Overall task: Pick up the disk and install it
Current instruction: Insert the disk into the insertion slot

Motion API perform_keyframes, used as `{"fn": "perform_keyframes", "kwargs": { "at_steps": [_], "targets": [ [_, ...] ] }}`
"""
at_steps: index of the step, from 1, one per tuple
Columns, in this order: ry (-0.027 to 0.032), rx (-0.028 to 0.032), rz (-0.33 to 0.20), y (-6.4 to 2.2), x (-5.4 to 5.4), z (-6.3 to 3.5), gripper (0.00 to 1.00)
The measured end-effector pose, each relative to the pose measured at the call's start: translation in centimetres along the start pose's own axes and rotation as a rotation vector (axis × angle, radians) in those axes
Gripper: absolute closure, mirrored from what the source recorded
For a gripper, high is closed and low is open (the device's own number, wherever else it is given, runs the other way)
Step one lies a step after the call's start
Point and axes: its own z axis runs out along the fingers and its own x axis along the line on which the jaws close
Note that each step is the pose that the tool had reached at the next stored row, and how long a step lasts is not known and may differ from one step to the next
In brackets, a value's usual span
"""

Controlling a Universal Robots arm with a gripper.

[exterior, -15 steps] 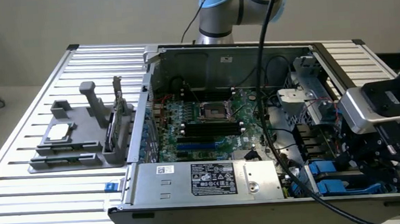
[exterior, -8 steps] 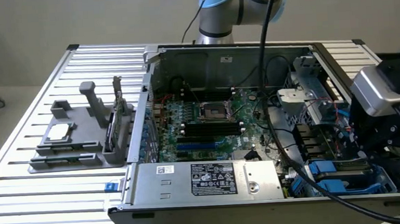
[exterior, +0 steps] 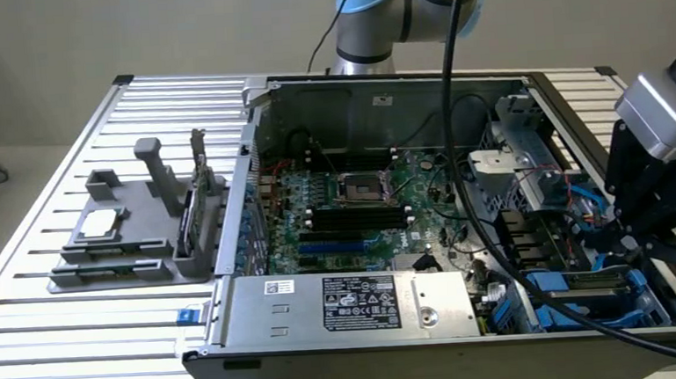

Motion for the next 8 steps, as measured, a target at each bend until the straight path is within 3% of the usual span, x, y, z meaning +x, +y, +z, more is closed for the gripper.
{"fn": "perform_keyframes", "kwargs": {
  "at_steps": [2,3,8],
  "targets": [
    [-0.0001,-0.0002,0.000,0.00,0.00,0.00,0.88],
    [-0.0001,-0.0003,0.000,0.00,0.00,0.00,0.82],
    [0.0001,-0.0003,0.000,0.00,0.00,-0.01,0.84]
  ]
}}
